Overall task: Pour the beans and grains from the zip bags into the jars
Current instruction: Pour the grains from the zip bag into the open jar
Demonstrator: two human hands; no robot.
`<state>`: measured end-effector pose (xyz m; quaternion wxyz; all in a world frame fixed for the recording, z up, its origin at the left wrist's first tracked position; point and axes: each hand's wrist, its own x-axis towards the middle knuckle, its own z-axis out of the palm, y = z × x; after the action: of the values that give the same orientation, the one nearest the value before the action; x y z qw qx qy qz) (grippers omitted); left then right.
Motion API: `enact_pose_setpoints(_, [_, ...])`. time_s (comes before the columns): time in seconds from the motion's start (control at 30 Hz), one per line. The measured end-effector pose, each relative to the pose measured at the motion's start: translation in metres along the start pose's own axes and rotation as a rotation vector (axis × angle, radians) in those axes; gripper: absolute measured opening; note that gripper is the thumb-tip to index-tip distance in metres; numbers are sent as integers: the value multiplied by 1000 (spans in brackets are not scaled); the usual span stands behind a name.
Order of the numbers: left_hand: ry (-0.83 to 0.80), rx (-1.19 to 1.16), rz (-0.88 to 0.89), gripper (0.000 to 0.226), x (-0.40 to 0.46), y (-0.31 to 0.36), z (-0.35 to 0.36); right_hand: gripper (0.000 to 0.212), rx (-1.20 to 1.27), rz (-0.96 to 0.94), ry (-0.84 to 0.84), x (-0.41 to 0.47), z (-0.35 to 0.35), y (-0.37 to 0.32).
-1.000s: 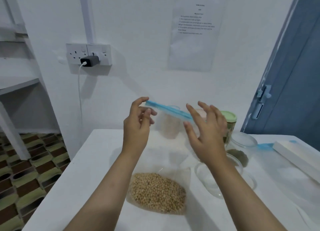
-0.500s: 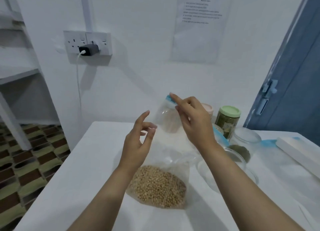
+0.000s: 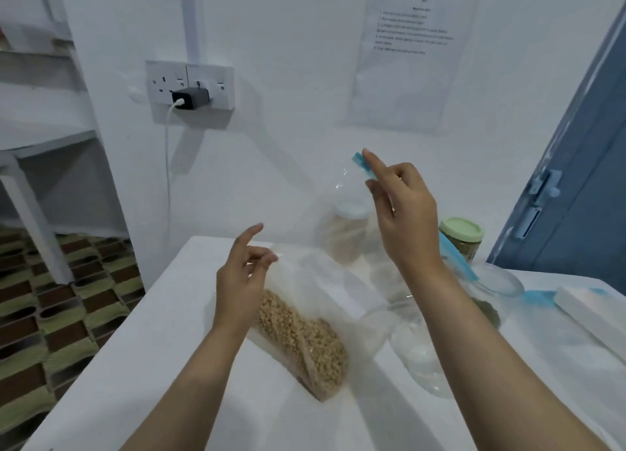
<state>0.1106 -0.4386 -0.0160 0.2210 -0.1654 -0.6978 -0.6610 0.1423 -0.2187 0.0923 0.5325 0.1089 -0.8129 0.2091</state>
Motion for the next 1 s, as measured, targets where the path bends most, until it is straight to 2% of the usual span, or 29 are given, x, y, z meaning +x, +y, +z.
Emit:
enact_pose_setpoints(0.17, [32,-21,64,46,47,15,-5,42,20,69,96,10,-9,-9])
enact_pose_setpoints(0.33, [-8,67,85,44,61,7,-12,42,70,159,61,-11,-2,-9])
enact_pose_setpoints(0.53, [-104,219,67,29,45,-29,-20,41,79,157,19,-22,6,-11])
enact_pose_setpoints(0.67, [-115,243,-53,36,39,-66,-30,42,77,121,24,-17,5,-13])
enact_pose_setpoints(0.8, [-66,30,-328,39,36,-78,-28,43,69,90,27,-19,-1,-13])
enact_pose_setpoints(0.9, [-25,-81,-406,45,43,-75,-19,43,50,72,37,-25,-4,-12])
enact_pose_setpoints(1.0, [-13,-70,-426,44,52,-73,-7,44,60,66,45,-31,-9,-12])
